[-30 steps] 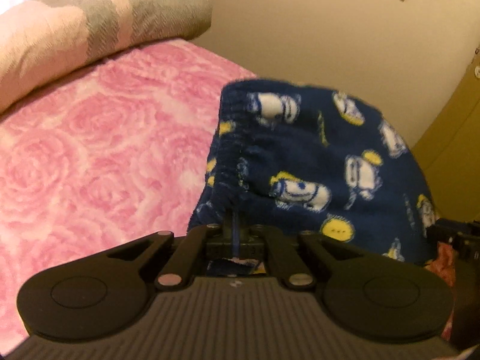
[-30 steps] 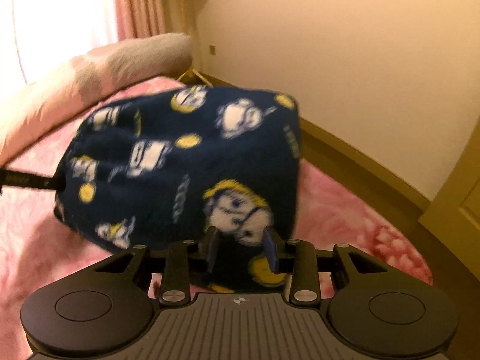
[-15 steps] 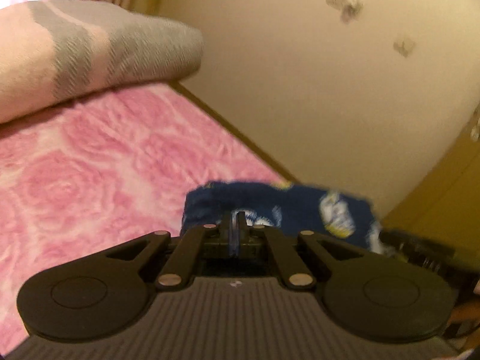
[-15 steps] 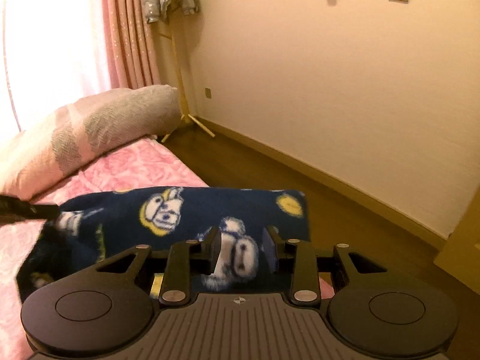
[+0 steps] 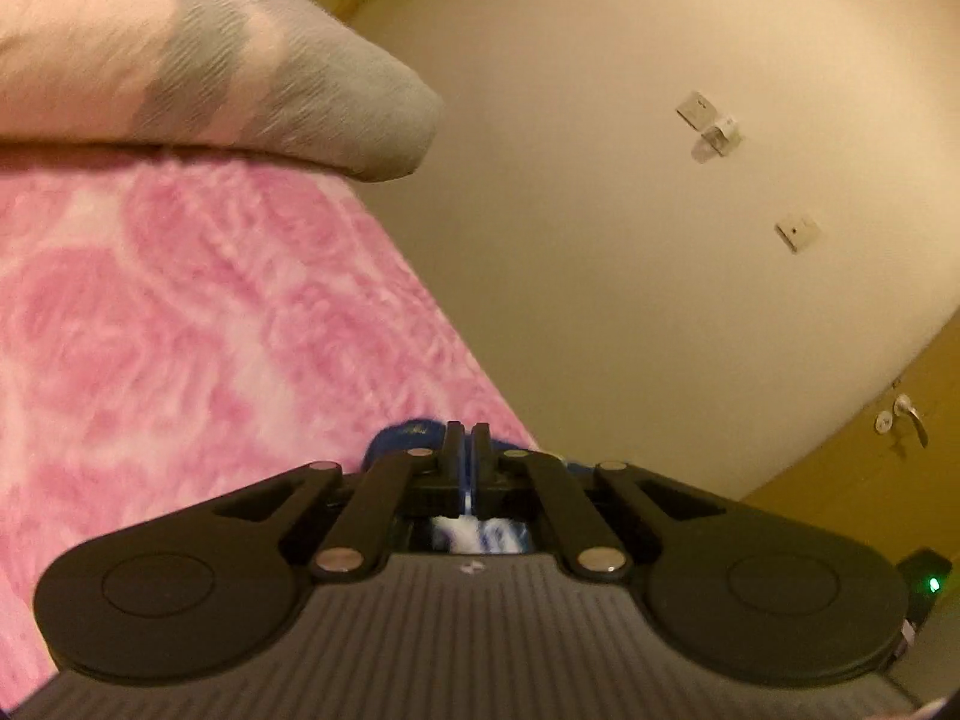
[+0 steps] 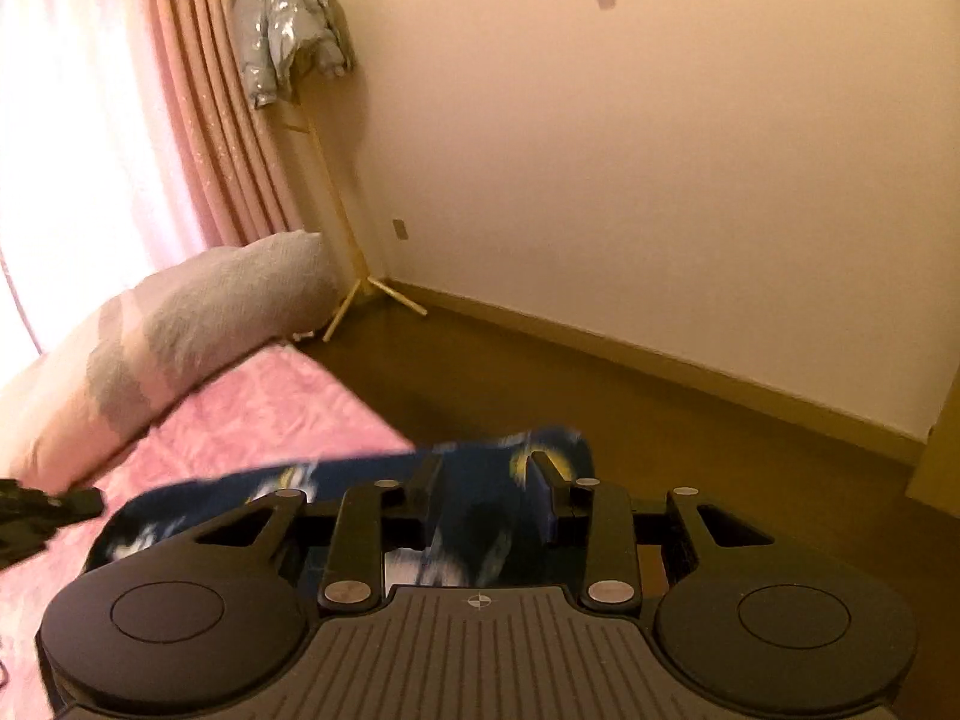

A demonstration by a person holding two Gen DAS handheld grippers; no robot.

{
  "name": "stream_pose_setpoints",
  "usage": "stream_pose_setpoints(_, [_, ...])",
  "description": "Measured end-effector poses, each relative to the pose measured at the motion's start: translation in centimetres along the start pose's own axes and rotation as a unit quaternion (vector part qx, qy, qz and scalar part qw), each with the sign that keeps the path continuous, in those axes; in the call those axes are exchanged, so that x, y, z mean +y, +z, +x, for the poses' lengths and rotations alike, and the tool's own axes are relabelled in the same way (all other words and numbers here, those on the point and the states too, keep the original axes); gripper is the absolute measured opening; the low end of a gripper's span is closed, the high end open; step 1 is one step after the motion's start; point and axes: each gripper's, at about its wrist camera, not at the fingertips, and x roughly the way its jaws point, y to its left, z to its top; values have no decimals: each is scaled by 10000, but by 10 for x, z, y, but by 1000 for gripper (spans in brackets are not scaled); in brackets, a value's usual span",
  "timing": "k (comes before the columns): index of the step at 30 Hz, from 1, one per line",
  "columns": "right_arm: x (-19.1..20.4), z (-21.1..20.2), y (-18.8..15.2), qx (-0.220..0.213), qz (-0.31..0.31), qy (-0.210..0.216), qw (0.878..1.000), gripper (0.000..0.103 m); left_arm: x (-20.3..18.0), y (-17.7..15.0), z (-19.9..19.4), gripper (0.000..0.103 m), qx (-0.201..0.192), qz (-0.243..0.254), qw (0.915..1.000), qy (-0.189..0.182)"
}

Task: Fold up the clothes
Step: 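Lay the folded bundle on the sheet and open both tools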

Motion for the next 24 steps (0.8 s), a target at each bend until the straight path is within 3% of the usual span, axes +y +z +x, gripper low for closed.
stream_pose_setpoints(2, [-2,14,5,39,-51,-54,10000,35,-2,5,19,0,194,180,9995,161])
stream_pose_setpoints(5, [-12,39,6,348,66,-168,9992,35,13,-3,46,0,511,28,9980,383])
stream_pose_setpoints(7, [-24,56,-3,751,325,-213,9964,34,30,-12,53,3,429,-309,9982,286])
stream_pose_setpoints(10, [-45,55,-9,733,925,-95,9930,35,37,-11,47,3,305,-522,9979,218])
stream_pose_setpoints(13, [-52,33,-3,518,1107,-327,9920,35,31,-8,23,1,12,-362,9985,414])
stream_pose_setpoints(17, [-48,-18,-4,397,948,-506,9934,35,20,-12,-33,0,-407,-268,9937,1006])
stream_pose_setpoints(21, [-15,-74,-26,447,406,-319,9977,35,-18,-36,-72,0,-397,598,9933,905])
stream_pose_setpoints(24, [13,-101,-55,519,48,-243,9983,34,-27,-64,-80,1,-250,852,9927,812])
